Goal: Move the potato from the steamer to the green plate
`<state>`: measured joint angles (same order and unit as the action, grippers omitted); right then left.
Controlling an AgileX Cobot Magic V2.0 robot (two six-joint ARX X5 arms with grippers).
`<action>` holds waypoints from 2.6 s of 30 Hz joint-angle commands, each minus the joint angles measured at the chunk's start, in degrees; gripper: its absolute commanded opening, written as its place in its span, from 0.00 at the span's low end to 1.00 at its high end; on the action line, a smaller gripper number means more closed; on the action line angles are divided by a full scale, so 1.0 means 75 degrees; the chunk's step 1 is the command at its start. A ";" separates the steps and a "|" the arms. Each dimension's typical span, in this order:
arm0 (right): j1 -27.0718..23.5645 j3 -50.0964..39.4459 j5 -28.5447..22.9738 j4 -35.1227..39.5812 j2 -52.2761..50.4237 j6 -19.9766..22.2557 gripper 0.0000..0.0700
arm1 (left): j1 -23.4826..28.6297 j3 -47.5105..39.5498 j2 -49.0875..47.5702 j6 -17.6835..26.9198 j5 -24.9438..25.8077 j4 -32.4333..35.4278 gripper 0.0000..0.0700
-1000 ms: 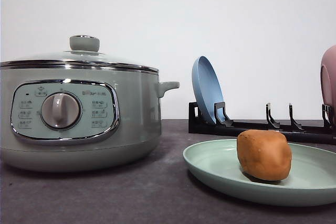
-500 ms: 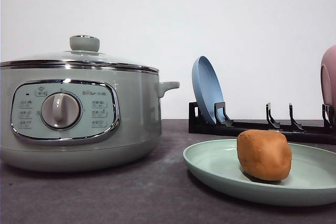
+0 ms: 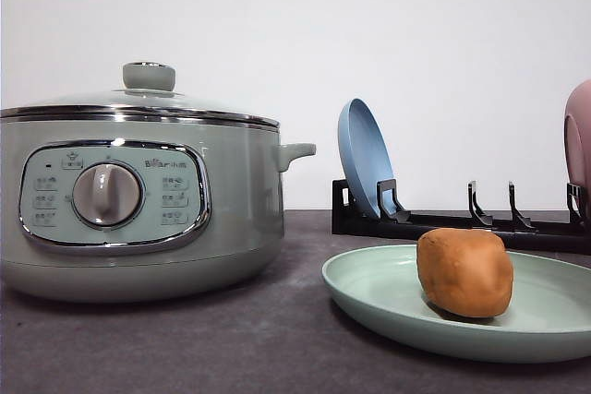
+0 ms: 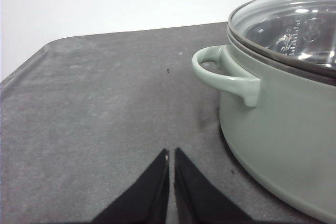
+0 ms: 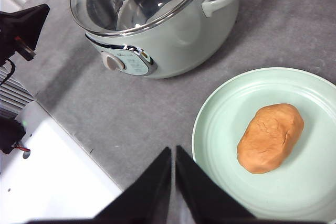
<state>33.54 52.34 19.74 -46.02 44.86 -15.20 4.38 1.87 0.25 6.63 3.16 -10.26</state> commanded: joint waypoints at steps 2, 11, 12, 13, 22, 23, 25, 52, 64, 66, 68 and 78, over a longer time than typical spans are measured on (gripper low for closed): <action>0.0052 0.0096 -0.0042 0.0082 0.0038 0.0090 0.00 | 0.0029 -0.0160 -0.0012 -0.0038 -0.0003 -0.0058 0.01; -0.0738 -0.0028 -0.0439 0.1165 -0.0371 0.1110 0.00 | 0.0029 -0.0160 -0.0012 -0.0038 -0.0003 -0.0058 0.01; -0.0986 -0.0087 -0.0422 0.1429 -0.0500 0.1165 0.00 | 0.0029 -0.0160 -0.0012 -0.0038 -0.0003 -0.0058 0.01; -0.1302 -0.0164 -0.0422 0.1683 -0.0684 0.1177 0.00 | 0.0029 -0.0160 -0.0012 -0.0038 -0.0003 -0.0058 0.01; -0.3796 -0.1585 -0.0434 0.3448 -0.2363 0.2012 0.00 | 0.0029 -0.0160 -0.0012 -0.0038 -0.0003 -0.0058 0.01; -0.4007 -0.1889 -0.0432 0.3780 -0.2598 0.2045 0.00 | 0.0029 -0.0160 -0.0009 -0.0038 -0.0003 -0.0058 0.01; -0.4349 -0.2517 -0.0440 0.4435 -0.3054 0.2096 0.00 | 0.0029 -0.0157 -0.0012 -0.0038 0.0000 -0.0058 0.01; -0.4727 -0.6895 -0.0667 0.5877 -0.5954 0.1915 0.00 | 0.0029 -0.0157 -0.0009 -0.0038 -0.0003 -0.0058 0.01; -0.4727 -0.6892 -0.0638 0.4906 -0.5954 0.1825 0.00 | 0.0029 -0.0157 -0.0009 -0.0038 -0.0003 -0.0058 0.01; -0.4727 -0.6889 -0.0638 0.4937 -0.5954 0.1827 0.00 | 0.0029 -0.0157 -0.0009 -0.0035 -0.0003 -0.0058 0.01; -0.4727 -0.6889 -0.0641 0.4931 -0.5954 0.1827 0.00 | 0.0029 -0.0157 -0.0009 -0.0038 -0.0003 -0.0058 0.01; -0.4727 -0.6889 -0.0641 0.4931 -0.5954 0.1827 0.00 | 0.0029 -0.0157 -0.0009 -0.0038 -0.0003 -0.0058 0.01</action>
<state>-1.93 0.95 14.87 -8.97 0.38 -0.51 4.38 1.87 0.25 6.52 3.14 -10.26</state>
